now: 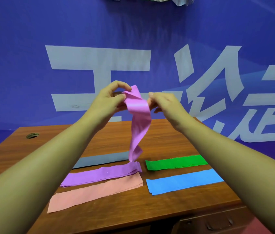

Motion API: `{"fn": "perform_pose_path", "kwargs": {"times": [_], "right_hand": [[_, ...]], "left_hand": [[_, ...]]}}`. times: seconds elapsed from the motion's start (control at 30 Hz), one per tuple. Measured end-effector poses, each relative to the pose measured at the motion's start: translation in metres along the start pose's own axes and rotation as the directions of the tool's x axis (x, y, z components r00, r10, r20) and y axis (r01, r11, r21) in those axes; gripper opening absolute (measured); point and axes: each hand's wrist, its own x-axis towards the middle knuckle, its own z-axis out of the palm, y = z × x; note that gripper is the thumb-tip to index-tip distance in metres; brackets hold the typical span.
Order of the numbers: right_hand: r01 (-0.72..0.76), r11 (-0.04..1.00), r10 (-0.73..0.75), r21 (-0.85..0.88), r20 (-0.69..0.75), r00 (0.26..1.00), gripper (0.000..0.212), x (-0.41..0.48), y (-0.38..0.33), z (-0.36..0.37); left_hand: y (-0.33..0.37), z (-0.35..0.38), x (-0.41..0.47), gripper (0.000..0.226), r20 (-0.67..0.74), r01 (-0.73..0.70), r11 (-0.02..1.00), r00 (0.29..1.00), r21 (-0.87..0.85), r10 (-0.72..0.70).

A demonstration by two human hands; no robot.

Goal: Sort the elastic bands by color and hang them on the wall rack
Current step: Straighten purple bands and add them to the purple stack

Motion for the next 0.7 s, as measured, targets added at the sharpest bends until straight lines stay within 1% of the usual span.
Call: {"fn": "perform_pose_path", "kwargs": {"times": [0.07, 0.1, 0.13, 0.23, 0.3, 0.37, 0.43, 0.5, 0.6, 0.7], "right_hand": [[-0.105, 0.968, 0.106, 0.229, 0.009, 0.994, 0.034, 0.006, -0.004, -0.003], [-0.135, 0.947, 0.138, 0.292, 0.013, 0.990, 0.030, 0.008, -0.005, -0.004], [-0.146, 0.944, 0.149, 0.295, 0.014, 0.989, 0.026, 0.010, -0.006, -0.005], [-0.084, 0.991, 0.081, 0.106, 0.031, 0.996, 0.020, 0.010, -0.007, 0.000], [-0.054, 0.998, 0.054, 0.034, 0.009, 0.998, 0.018, 0.009, -0.008, 0.002], [-0.054, 0.999, 0.054, -0.004, -0.031, 0.998, 0.014, 0.009, -0.007, 0.003], [-0.061, 0.998, 0.061, 0.010, -0.032, 0.998, 0.013, 0.010, -0.004, 0.003], [-0.065, 0.998, 0.065, 0.016, -0.021, 0.998, 0.013, 0.011, -0.002, 0.002], [-0.068, 0.998, 0.068, 0.018, -0.012, 0.998, 0.010, 0.010, -0.004, 0.004], [-0.075, 0.997, 0.076, 0.030, -0.035, 0.996, 0.008, 0.011, -0.010, 0.006]], "left_hand": [[0.001, 0.001, 0.000, 0.029, -0.015, -0.016, 1.000, 1.000, 0.016, 0.016], [0.001, 0.001, 0.000, 0.031, -0.018, -0.023, 0.999, 1.000, 0.030, 0.023], [0.000, 0.001, 0.001, 0.031, -0.010, -0.029, 0.999, 1.000, 0.044, 0.029], [-0.003, 0.000, 0.001, 0.027, 0.037, -0.040, 0.991, 0.999, 0.130, 0.035], [-0.006, 0.000, 0.002, 0.020, 0.036, -0.024, 0.982, 0.999, 0.185, 0.018], [-0.009, -0.002, 0.003, 0.013, 0.032, -0.019, 0.973, 0.999, 0.232, 0.012], [-0.013, -0.003, 0.003, 0.008, 0.032, -0.030, 0.959, 0.999, 0.281, 0.022], [-0.017, -0.005, 0.002, 0.010, 0.016, -0.027, 0.941, 1.000, 0.339, 0.022], [-0.023, -0.006, 0.000, 0.014, -0.028, -0.002, 0.952, 1.000, 0.307, 0.011], [-0.025, 0.000, -0.002, 0.017, -0.097, 0.027, 0.989, 0.995, 0.146, -0.013]]}}
